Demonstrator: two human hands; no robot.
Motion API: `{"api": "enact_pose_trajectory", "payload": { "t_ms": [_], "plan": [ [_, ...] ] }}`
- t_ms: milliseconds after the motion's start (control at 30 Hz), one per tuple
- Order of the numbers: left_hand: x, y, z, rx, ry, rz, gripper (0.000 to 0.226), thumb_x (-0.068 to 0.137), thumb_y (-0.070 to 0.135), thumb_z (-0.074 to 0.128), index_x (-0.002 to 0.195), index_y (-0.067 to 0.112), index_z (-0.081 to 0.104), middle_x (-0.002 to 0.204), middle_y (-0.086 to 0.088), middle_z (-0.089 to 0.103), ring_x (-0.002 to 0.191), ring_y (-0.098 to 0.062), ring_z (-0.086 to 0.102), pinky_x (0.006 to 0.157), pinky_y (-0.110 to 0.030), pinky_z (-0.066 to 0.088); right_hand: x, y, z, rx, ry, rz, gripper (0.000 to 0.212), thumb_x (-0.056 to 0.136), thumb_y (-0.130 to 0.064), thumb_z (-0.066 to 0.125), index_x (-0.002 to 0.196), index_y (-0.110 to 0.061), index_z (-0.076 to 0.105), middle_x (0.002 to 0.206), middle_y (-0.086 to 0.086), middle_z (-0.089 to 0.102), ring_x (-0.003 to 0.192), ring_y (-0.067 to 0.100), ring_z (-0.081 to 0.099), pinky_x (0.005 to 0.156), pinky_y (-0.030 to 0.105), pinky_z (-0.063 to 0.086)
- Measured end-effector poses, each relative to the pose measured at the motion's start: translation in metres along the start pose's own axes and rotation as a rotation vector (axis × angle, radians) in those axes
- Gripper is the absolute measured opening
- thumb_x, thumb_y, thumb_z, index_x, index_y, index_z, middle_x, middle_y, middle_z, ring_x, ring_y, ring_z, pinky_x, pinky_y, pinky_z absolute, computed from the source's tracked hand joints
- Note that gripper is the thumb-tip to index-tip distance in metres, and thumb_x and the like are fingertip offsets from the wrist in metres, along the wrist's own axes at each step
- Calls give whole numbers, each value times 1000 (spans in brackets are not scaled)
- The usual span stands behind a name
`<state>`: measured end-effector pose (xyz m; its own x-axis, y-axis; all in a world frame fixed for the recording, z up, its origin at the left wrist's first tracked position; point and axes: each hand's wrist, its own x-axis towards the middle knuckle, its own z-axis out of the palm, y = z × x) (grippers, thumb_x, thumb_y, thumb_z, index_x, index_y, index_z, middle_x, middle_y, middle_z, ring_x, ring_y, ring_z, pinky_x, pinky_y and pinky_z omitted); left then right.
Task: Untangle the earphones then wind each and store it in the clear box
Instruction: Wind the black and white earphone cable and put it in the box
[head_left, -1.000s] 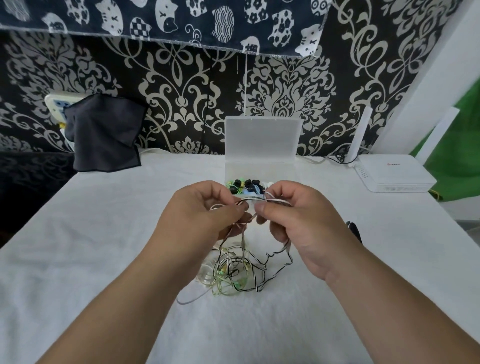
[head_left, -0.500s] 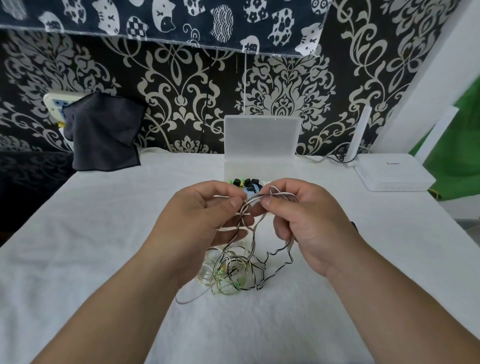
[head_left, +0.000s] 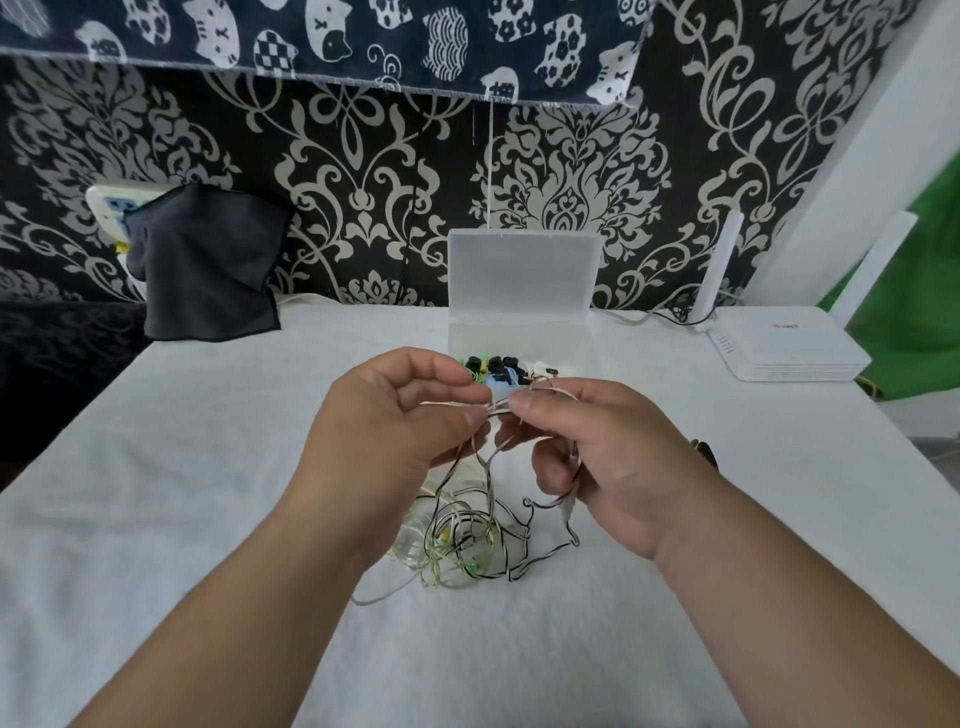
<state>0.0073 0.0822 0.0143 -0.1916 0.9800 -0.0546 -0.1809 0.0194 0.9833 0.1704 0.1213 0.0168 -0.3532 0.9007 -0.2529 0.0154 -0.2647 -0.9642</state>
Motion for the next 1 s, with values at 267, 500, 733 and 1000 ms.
{"api": "enact_pose_trajectory", "payload": {
  "t_ms": [267,500,733,1000],
  "plan": [
    [1,-3,1,48,-42,35,39,75,-20,70,101,9,64,94,-7,75,75,-17,70,69,-22,55,1,0,0,60,62,42,17,90,-11,65,78,-8,76,73,12,72,45,17,41,48,26,31],
    [-2,-3,2,42,-82,39,43,74,-26,64,100,8,65,96,-10,77,70,-15,66,70,-27,57,0,0,2,23,92,145,26,93,-15,61,70,-6,70,61,12,63,42,20,39,44,25,30],
    [-8,-1,9,504,-49,188,41,87,-8,66,98,32,67,83,22,75,61,-1,60,63,-12,46,0,-1,2,-15,131,291,30,94,-19,60,66,-9,67,61,14,57,38,16,26,48,23,21],
    [-13,1,11,789,-36,264,60,91,1,62,127,48,56,93,39,68,65,-2,65,58,-11,47,-4,-5,2,-104,61,296,22,86,-17,62,65,-14,68,64,10,59,39,17,30,47,22,26]
  ]
}}
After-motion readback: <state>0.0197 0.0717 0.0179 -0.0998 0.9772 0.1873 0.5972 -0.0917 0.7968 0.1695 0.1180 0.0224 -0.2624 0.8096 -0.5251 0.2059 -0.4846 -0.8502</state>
